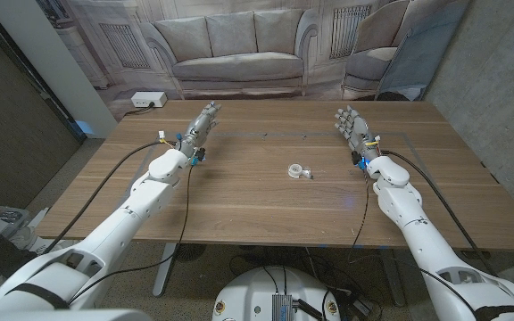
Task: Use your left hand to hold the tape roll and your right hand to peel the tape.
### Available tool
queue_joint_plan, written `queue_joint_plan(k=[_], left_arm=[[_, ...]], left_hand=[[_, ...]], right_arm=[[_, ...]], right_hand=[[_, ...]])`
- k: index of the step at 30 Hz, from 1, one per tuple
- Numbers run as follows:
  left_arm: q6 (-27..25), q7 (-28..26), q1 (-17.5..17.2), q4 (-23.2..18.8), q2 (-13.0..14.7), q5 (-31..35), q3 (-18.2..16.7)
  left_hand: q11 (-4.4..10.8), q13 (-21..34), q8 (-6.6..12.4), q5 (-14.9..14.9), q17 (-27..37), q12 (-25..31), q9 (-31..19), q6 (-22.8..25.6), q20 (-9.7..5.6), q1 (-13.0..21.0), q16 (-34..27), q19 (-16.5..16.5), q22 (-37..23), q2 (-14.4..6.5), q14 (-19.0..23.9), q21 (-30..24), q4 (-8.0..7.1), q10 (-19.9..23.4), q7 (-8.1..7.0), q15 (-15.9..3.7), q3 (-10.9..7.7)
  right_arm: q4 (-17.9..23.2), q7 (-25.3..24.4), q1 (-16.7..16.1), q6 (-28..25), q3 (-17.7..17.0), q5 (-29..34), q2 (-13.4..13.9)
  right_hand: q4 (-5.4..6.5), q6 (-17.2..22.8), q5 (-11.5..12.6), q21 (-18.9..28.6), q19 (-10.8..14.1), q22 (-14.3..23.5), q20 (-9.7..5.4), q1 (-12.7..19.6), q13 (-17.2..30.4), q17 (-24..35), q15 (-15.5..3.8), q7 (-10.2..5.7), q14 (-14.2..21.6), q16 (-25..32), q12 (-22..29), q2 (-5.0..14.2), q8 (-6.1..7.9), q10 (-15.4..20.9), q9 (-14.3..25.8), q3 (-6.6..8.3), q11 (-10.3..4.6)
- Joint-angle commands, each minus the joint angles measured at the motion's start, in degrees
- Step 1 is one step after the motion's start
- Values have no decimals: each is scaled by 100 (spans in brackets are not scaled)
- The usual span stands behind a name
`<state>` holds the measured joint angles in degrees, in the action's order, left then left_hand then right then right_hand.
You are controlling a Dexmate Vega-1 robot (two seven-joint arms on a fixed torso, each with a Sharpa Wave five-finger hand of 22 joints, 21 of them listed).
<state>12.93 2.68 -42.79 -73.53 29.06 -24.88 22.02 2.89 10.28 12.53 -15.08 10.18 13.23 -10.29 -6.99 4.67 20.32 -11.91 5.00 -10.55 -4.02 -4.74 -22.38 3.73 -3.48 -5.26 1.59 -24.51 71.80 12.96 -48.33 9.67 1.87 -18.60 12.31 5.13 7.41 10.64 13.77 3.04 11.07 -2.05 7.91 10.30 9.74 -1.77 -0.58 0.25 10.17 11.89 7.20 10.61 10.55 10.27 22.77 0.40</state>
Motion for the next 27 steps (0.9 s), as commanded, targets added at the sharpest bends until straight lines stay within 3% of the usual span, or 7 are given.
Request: queue_joint_plan(k=[1,27], left_arm=[[-184,74,120,-300,249,430,197],[-574,341,383,-1137,770,1207,623]], left_hand=[[6,25,19,26,20,20,-13,47,69,92,-29,-30,-33,5,69,-18,44,49,6,24,-14],[-8,30,-22,126,35,-33,-17,121,119,200,23,-51,-43,-15,75,5,95,59,27,31,-16]], right_arm=[[13,116,-28,-7,-143,111,-118],[97,264,-97,94,-184,106,-162]], right_hand=[[-25,28,2,15,51,18,-420,58,12,9,-50,23,18,24,20,206,36,24,28,26,42],[-54,67,-4,5,52,17,-404,91,12,6,-32,11,29,21,23,188,42,47,28,16,72]])
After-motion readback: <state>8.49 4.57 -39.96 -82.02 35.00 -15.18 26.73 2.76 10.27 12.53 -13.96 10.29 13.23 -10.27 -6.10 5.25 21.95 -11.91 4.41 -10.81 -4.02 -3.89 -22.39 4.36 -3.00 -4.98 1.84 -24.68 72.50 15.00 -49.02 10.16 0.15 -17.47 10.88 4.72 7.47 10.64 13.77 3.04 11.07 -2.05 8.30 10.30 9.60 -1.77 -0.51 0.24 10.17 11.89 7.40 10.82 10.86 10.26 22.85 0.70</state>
